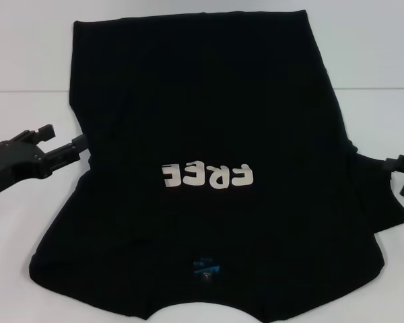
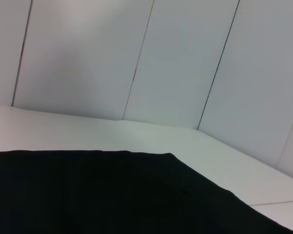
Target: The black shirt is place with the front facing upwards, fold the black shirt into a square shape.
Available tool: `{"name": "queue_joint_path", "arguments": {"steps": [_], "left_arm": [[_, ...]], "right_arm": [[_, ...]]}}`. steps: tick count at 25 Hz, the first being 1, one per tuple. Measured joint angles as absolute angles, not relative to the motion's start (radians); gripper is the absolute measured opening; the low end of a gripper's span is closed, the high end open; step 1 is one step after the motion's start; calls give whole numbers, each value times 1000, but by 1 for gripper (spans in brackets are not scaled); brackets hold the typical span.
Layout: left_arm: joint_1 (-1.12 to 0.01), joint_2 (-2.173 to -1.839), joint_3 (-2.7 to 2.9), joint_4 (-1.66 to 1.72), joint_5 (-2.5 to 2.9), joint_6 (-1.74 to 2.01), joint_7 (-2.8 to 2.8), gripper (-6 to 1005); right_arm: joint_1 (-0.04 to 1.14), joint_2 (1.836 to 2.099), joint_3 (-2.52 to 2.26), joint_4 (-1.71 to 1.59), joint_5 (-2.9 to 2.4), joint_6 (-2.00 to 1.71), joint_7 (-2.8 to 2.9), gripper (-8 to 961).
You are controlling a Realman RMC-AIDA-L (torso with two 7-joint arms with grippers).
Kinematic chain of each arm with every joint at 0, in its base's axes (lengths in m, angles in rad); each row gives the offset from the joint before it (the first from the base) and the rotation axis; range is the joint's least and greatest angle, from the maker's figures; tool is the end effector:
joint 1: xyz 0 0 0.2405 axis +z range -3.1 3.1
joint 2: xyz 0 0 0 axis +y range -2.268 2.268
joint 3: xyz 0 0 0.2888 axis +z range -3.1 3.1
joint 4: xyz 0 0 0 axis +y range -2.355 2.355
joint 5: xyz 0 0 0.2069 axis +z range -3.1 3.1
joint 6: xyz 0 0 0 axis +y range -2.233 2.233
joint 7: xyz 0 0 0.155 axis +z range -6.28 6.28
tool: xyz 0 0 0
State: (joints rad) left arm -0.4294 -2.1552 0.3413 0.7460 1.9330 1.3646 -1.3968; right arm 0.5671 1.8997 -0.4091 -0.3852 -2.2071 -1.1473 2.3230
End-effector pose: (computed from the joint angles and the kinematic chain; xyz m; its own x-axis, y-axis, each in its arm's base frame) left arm -0.3409 0.3482 0.0210 0.5919 0.3283 0.7361 0.7633 -0.5216 -0.3812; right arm 0.3884 0.3823 0.0340 -0.1433 -0.7576 -0.6368 -0.9896 0.1182 0.0821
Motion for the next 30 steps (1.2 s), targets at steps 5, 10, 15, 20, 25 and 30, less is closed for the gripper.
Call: {"name": "queue_joint_path", "arguments": {"steps": [5,10,15,20,25,30], "left_arm": [[-430,-2155,342,743,1936,1350,-1393,878],[-434,-2155,343,742,1938,1344,-1391,878],[-439,-2155,345,737,1938,1334,-1386,877],[-442,-2155,345,736,1938,1334,-1385,877],[-442,-2154,345,736,1937,1334,-1385,878],[-442,-2154,345,736,1937,1322,-1385,878]], "right_arm": [[581,1913,-414,-385,-2207,-1113,2312,899],[583,1914,-415,-385,-2207,-1101,2306,898],[589,1917,-416,-363,-2205,-1080,2286,897],[602,1922,-416,-348,-2206,-1061,2270,896],[606,1924,-416,-348,-2207,-1055,2259,895],[603,1923,-416,-350,-2206,-1054,2257,894]]}}
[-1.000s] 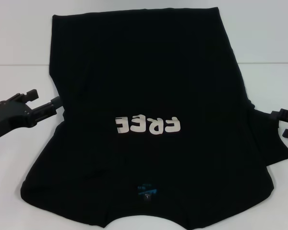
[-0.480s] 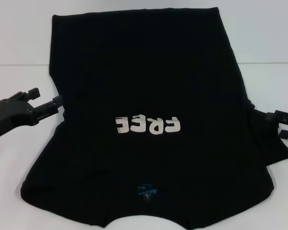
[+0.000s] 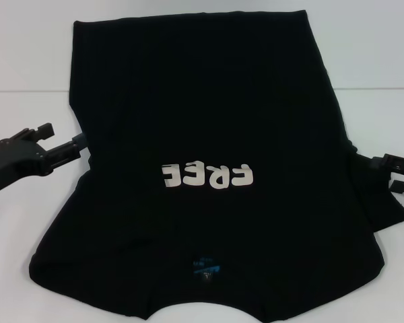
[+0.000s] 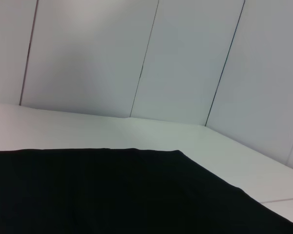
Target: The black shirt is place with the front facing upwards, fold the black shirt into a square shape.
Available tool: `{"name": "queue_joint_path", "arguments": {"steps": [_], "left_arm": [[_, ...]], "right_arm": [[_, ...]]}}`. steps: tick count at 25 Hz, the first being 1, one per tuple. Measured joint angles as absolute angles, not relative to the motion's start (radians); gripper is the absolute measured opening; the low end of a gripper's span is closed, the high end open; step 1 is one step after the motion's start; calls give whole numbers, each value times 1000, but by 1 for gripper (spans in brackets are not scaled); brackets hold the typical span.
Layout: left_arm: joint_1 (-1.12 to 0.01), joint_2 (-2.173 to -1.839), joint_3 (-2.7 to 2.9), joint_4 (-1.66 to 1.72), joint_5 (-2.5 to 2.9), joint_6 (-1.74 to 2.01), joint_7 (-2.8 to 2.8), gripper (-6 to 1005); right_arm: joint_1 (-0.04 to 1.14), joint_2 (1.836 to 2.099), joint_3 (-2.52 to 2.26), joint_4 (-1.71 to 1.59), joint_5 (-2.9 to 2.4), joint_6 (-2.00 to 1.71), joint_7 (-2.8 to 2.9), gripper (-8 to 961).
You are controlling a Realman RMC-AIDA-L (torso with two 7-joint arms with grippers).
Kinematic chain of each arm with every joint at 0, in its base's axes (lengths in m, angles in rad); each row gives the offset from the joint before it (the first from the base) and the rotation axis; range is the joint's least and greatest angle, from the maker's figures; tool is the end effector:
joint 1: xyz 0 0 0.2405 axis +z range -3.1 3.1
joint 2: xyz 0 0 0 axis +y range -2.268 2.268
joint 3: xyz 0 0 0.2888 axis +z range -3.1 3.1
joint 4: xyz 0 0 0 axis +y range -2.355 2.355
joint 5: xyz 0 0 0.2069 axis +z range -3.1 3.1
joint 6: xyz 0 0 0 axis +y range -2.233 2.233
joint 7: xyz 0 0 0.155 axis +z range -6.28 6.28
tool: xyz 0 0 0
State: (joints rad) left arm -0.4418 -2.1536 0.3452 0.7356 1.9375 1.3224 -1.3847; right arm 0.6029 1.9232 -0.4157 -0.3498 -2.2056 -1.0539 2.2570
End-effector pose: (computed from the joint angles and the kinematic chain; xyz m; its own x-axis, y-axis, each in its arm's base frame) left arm -0.3426 0.3546 0.0198 0.6049 0.3299 0.7248 0.7615 -0.5057 -0.4053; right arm 0.3823 0.3945 0.0173 -0.0844 -0.7526 -0.6530 -0.9955 0.0914 0.0232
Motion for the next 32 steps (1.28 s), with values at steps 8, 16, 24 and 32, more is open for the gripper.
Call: {"name": "queue_joint_path", "arguments": {"steps": [8,16,24,32], "left_arm": [[-442,-2154,355,725,1938,1307,-1383,878],[-442,-2154,355,722,1939,1305,-1382,877],[-442,-2154,353,722,1939,1303,-1376,878],[-442,-2154,354,722,1937,1300,-1374,878]], "right_arm": [[608,1924,-416,-351,-2205,-1044,2244,881],[616,1934,-415,-348,-2202,-1031,2222,868],[622,1939,-416,-347,-2204,-1018,2218,855],[623,1943,-416,-341,-2207,-993,2228,761]]}}
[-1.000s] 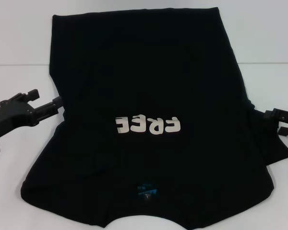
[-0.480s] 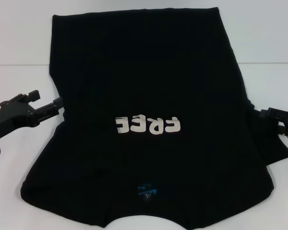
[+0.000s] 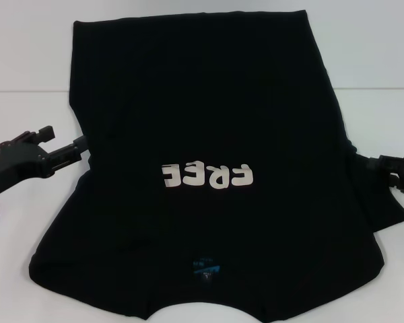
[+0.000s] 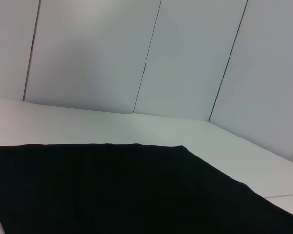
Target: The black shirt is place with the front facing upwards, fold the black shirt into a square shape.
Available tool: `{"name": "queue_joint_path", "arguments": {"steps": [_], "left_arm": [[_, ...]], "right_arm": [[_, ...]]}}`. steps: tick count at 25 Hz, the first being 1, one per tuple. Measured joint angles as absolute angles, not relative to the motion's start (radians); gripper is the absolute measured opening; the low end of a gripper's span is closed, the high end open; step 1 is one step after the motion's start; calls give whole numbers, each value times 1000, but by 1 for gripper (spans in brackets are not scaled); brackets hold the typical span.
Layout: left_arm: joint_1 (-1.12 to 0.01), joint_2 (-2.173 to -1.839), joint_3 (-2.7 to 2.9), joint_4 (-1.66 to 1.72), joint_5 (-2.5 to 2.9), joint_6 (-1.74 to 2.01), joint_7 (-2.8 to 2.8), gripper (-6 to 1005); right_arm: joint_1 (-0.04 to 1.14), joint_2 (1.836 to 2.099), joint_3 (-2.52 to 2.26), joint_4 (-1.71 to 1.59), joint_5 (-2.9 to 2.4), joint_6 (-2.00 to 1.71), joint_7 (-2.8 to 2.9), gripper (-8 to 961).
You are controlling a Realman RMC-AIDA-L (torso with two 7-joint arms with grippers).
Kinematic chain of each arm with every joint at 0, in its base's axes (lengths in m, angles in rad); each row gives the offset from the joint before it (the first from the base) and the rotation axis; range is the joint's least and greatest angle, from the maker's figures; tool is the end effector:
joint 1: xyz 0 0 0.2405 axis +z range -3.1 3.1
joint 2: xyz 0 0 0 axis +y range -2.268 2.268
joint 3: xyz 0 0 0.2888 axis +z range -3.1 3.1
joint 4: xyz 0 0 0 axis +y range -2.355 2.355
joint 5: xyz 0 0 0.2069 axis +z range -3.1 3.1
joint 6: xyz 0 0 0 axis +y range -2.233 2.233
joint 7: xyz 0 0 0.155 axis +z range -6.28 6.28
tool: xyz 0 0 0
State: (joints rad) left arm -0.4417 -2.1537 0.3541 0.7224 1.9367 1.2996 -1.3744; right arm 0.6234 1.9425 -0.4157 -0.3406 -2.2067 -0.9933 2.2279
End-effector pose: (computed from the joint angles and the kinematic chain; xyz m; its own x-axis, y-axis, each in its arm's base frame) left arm -0.3449 0.3554 0.0164 0.6086 0.3374 0.7182 0.7629 -0.4977 -0.4126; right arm 0.3784 0.4021 0.0082 -0.0546 -0.7433 -0.6667 -0.9964 0.0840 -0.0121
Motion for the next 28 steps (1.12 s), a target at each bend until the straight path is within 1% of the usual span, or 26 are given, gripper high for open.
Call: {"name": "queue_joint_path", "arguments": {"steps": [11,21,28], "left_arm": [[-442,-2154,350,722,1934,1295,-1373,878],[-442,-2154,348,722,1933,1287,-1373,878],[-442,-2154,348,722,1932,1286,-1373,877]], "right_arm": [[630,1945,-416,-336,-2206,-988,2229,419],[616,1945,-404,-336,-2201,-1005,2229,19],[594,1944,-390,-342,-2169,-1035,2229,19]]}}
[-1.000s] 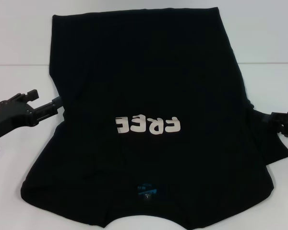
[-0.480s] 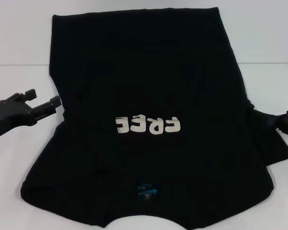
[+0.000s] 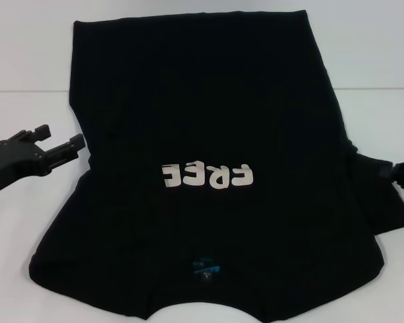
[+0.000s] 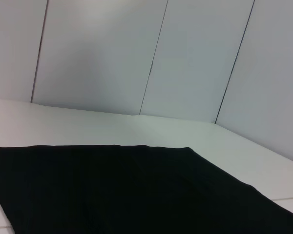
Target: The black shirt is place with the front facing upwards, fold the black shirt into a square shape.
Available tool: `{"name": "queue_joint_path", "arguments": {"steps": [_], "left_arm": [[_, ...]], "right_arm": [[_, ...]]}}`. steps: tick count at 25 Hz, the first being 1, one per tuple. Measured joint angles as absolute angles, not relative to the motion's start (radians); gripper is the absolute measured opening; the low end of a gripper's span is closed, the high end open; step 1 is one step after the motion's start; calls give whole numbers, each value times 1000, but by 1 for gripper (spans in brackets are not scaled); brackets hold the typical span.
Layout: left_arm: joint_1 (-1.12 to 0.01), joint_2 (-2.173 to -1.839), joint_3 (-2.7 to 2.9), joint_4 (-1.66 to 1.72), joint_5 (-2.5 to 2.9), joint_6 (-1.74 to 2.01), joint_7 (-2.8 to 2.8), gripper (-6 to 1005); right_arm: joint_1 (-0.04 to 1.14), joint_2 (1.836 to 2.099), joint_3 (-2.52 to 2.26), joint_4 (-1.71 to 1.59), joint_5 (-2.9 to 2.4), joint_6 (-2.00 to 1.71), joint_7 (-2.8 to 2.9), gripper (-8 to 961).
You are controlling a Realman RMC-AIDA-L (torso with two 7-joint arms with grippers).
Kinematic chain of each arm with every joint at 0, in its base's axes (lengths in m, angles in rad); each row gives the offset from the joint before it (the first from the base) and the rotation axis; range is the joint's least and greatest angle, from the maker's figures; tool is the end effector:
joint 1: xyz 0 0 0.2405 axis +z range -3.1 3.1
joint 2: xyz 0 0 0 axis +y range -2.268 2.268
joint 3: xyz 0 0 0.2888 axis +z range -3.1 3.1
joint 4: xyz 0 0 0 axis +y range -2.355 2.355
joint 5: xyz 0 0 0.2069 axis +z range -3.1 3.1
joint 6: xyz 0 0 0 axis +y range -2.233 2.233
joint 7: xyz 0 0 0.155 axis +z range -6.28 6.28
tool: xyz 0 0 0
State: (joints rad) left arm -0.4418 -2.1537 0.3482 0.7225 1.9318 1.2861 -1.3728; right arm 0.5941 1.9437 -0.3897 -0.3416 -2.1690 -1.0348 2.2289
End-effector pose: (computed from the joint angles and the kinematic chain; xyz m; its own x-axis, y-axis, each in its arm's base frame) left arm -0.3470 0.3565 0.0184 0.6059 0.3344 0.7219 0.7681 -0.4822 -0.4213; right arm 0.3823 0.3927 0.0106 -0.1131 -0.7248 -0.6796 -0.9932 0.1019 0.0567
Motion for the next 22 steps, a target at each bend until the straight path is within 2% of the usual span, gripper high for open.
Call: {"name": "queue_joint_path", "arguments": {"steps": [9,22], "left_arm": [[-443,-2154,348,723,1931,1285,-1373,878],[-445,-2154,347,723,1931,1283,-1374,877]], "right_arm": [[518,1930,-388,-362,-2059,-1095,2220,20],[474,1917,-368,-392,-2039,-1151,2227,21]]}}
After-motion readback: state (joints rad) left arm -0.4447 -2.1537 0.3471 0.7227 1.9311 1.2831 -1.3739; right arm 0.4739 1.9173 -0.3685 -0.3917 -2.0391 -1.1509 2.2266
